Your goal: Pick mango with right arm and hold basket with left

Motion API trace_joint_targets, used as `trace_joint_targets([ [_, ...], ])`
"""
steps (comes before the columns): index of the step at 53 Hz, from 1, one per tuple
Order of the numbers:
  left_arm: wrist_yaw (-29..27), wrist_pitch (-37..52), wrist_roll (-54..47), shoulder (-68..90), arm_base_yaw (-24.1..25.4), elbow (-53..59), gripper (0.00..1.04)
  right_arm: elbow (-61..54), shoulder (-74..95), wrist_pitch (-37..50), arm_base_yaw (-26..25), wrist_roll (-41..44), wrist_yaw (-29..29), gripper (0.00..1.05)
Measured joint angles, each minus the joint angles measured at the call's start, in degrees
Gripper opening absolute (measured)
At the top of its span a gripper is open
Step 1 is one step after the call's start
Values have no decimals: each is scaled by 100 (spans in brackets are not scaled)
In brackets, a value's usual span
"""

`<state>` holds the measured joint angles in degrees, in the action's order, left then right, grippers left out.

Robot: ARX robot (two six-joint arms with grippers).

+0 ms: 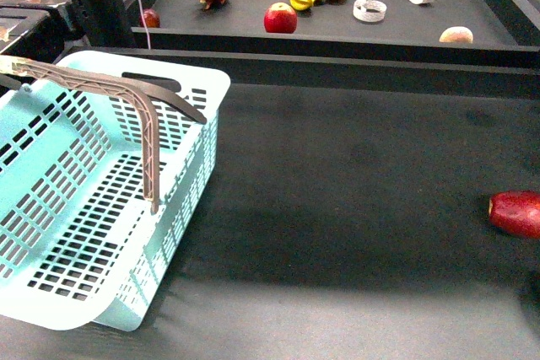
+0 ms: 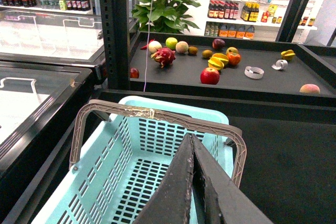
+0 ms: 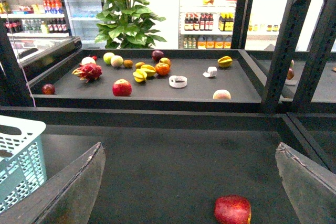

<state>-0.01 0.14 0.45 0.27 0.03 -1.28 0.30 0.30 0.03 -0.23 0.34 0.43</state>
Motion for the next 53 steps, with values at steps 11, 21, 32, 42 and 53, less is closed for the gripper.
trace_joint_targets([
  [11, 0, 0, 0, -2, 0, 0, 66, 0, 0, 0, 0, 0, 0, 97],
  [21, 0, 0, -7, -2, 0, 0, 98, 0, 0, 0, 0, 0, 0, 97],
  [32, -3047, -522, 2009, 1482, -863, -339, 97, 0, -2, 0, 2, 0, -11, 97],
  [42, -2931, 1458, 4221, 4315, -562, -929, 96, 0, -2, 0, 2, 0, -15, 97],
  [53, -2262, 2916, 5167, 6769, -501, -1698, 97, 0, 0, 0, 2, 0, -13, 97],
])
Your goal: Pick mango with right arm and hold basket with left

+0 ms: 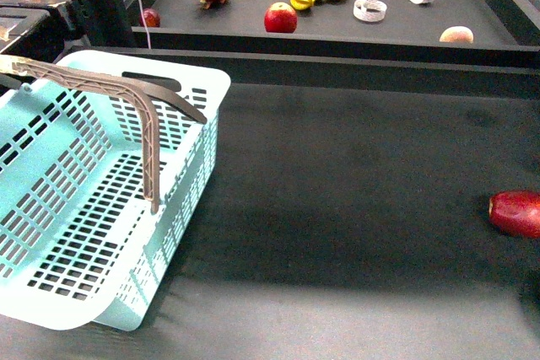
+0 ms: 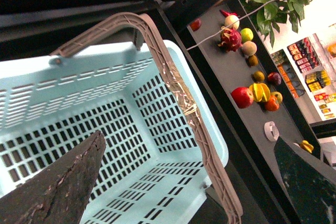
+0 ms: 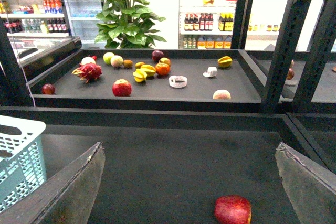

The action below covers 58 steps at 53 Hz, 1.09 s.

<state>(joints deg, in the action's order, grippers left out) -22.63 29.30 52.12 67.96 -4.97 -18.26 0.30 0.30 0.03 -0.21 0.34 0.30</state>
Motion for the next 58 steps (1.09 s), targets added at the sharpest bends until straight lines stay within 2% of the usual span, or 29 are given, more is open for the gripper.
trace_joint_targets([
  [4, 256, 422, 365, 1093, 52, -470, 97, 0, -2, 0, 0, 0, 0, 97],
  [9, 382, 538, 610, 1897, 70, -935, 97, 0, -2, 0, 0, 0, -2, 97],
  [23, 745, 813, 896, 3458, 118, -2218, 97, 0, -2, 0, 0, 0, -2, 97],
  [48, 892, 1150, 949, 4846, 411, -2986, 96, 0, 0, 0, 2, 0, 0, 97],
  [58, 918, 1318, 966, 4892, 428, -2990, 65, 0, 0, 0, 2, 0, -2, 97],
])
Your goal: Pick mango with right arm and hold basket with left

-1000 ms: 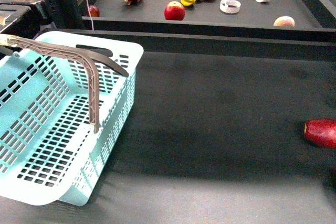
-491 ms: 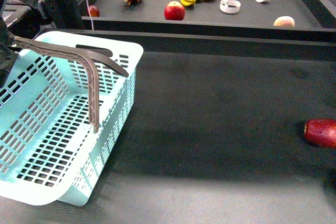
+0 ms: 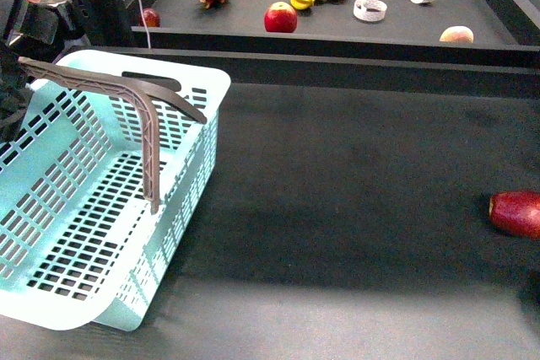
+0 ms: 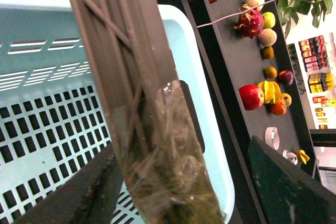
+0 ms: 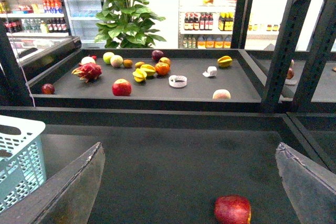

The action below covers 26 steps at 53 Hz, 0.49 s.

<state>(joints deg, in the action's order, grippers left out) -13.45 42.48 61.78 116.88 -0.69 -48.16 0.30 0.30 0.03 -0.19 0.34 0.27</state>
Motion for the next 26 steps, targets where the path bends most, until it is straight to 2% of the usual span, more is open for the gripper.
trace_joint_targets([
  [10, 61, -4, -11, -42, -46, 9, 34, 0, 0, 0, 0, -2, 2, 97],
  [14, 105, -24, 146, -181, -90, 107, 18, 0, -2, 0, -2, 0, 2, 97],
  [19, 173, -57, 212, -380, -173, 223, 9, 0, -2, 0, 0, 0, 2, 97],
  [26, 310, -59, -330, -841, -393, 476, 8, 0, 0, 0, 0, 0, 0, 97],
])
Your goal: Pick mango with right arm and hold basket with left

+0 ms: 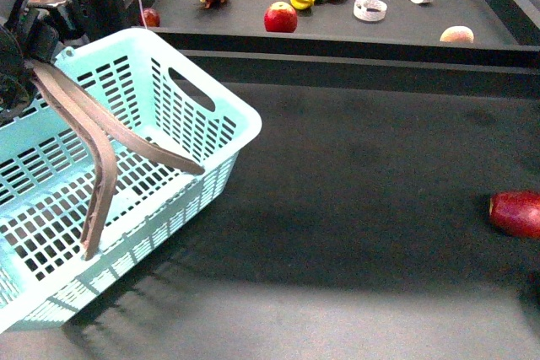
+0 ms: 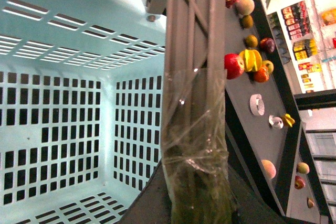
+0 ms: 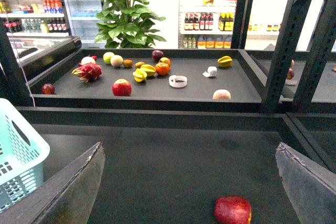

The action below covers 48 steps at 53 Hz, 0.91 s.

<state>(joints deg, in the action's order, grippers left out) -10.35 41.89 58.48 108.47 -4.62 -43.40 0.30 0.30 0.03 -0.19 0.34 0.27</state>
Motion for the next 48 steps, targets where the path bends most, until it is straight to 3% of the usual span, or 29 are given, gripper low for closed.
trace_joint_targets([
  [8, 337, -105, -581, -920, -446, 354, 8, 0, -2, 0, 0, 0, 2, 97],
  [14, 732, -66, -1333, -1580, -1099, 636, 8, 0, -2, 0, 0, 0, 2, 97],
  [24, 756, -28, -2074, -1880, -1882, 898, 8, 0, -2, 0, 0, 0, 0, 97],
  [35, 57, -264, -2994, -2387, -2758, 966, 8, 0, -2, 0, 0, 0, 0, 97],
  [48, -417, -321, -3008, -2579, -3154, 938, 8, 0, -2, 0, 0, 0, 0, 97],
])
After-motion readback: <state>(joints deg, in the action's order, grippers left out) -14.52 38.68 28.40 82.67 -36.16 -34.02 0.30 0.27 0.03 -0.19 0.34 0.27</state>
